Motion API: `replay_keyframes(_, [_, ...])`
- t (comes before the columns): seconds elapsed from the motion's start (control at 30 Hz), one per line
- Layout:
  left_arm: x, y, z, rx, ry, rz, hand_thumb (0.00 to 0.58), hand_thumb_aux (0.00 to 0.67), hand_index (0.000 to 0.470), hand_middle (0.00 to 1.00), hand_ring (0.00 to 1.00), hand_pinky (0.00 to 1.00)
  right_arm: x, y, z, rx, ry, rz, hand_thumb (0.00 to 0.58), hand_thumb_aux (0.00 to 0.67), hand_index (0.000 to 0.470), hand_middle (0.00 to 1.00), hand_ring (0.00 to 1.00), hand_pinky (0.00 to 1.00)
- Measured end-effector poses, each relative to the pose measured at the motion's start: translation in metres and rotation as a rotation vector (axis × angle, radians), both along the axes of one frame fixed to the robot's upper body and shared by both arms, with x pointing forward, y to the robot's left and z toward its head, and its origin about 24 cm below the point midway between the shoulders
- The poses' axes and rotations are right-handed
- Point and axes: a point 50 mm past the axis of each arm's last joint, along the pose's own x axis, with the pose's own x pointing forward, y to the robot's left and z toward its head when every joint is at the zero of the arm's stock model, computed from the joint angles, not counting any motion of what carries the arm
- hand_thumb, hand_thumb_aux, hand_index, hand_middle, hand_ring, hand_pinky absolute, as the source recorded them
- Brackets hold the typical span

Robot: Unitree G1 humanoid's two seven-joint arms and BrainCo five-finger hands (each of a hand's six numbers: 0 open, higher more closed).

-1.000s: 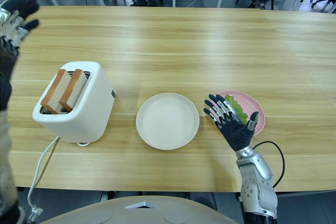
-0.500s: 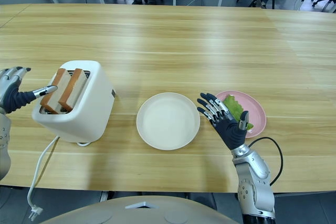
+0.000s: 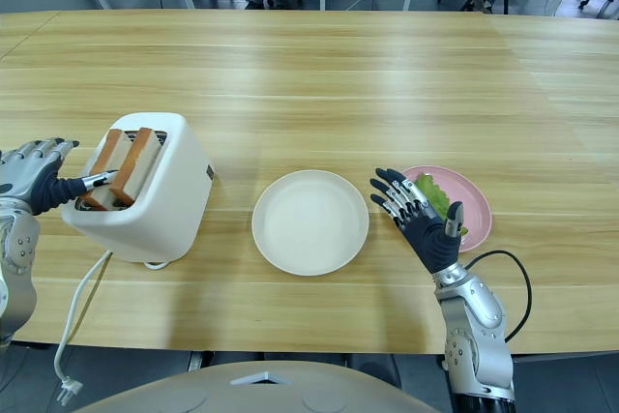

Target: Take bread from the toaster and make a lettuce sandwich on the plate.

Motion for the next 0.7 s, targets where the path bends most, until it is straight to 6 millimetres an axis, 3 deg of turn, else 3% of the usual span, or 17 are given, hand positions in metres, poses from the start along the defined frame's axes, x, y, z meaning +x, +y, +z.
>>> replay_keyframes(0.03, [0.001, -0.001, 0.0, 0.005, 0.005, -0.005, 0.062, 0.037, 0.025, 0.0, 0.0, 0.0, 0.0, 0.0, 0.0, -0.006, -0.001, -0.001, 0.0, 0.0, 0.0, 0.0, 0.0, 0.0])
replay_keyframes(0.07, [0.002, -0.003, 0.0, 0.003, 0.013, -0.011, 0.062, 0.037, 0.025, 0.0, 0.0, 0.0, 0.0, -0.001, 0.0, -0.011, 0.0, -0.002, 0.0, 0.0, 0.0, 0.0, 0.0, 0.0])
replay_keyframes(0.1, [0.003, -0.004, 0.0, 0.002, 0.017, -0.018, 0.148, 0.092, 0.063, 0.0, 0.0, 0.0, 0.0, -0.001, 0.0, -0.014, 0.001, -0.004, 0.0, 0.0, 0.0, 0.0, 0.0, 0.0])
replay_keyframes(0.13, [0.004, -0.005, 0.0, 0.001, 0.022, -0.027, 0.337, 0.236, 0.162, 0.0, 0.0, 0.0, 0.0, -0.001, 0.0, -0.016, 0.002, -0.008, 0.0, 0.0, 0.0, 0.0, 0.0, 0.0])
replay_keyframes(0.17, [0.005, -0.006, 0.001, 0.0, 0.026, -0.033, 0.482, 0.394, 0.271, 0.0, 0.0, 0.0, 0.001, -0.001, 0.0, -0.018, 0.003, -0.012, 0.0, 0.0, 0.0, 0.0, 0.0, 0.0])
replay_keyframes(0.2, [0.005, -0.008, 0.001, 0.0, 0.024, -0.044, 0.58, 0.67, 0.46, 0.03, 0.03, 0.03, 0.001, -0.001, 0.0, -0.02, 0.003, -0.014, 0.0, 0.0, 0.0, 0.0, 0.0, 0.0])
replay_keyframes(0.23, [0.006, -0.01, 0.002, -0.001, 0.02, -0.054, 0.58, 0.67, 0.46, 0.03, 0.03, 0.03, 0.001, -0.001, 0.0, -0.022, 0.003, -0.014, 0.0, 0.0, 0.0, 0.0, 0.0, 0.0])
replay_keyframes(0.27, [0.006, -0.011, 0.003, -0.009, 0.007, -0.061, 0.58, 0.67, 0.46, 0.26, 0.26, 0.26, 0.001, -0.002, 0.0, -0.027, 0.004, -0.013, 0.0, 0.0, 0.0, 0.0, 0.0, 0.0])
replay_keyframes(0.33, [0.008, -0.015, 0.005, -0.032, -0.037, -0.073, 0.58, 0.67, 0.46, 0.51, 0.51, 0.51, 0.001, -0.002, 0.001, -0.037, 0.003, -0.014, 0.0, 0.0, 0.0, 0.0, 0.0, 0.0])
replay_keyframes(0.4, [0.009, -0.022, 0.006, -0.071, -0.085, -0.099, 0.58, 0.67, 0.46, 0.81, 0.81, 0.81, 0.001, -0.003, 0.001, -0.05, -0.003, -0.016, 0.0, 0.0, 0.0, 0.0, 0.0, 0.0])
replay_keyframes(0.47, [0.009, -0.026, 0.008, -0.093, -0.13, -0.116, 0.58, 0.67, 0.46, 1.0, 1.0, 1.0, 0.0, -0.004, 0.002, -0.06, -0.009, -0.02, 0.0, 0.0, 0.0, 0.0, 0.0, 0.0])
replay_keyframes(0.7, [0.007, -0.033, 0.025, -0.129, -0.318, -0.14, 0.58, 0.67, 0.46, 1.0, 1.0, 1.0, 0.001, -0.006, 0.002, -0.073, -0.008, -0.036, 0.0, 0.0, 0.0, 0.0, 0.0, 0.0])
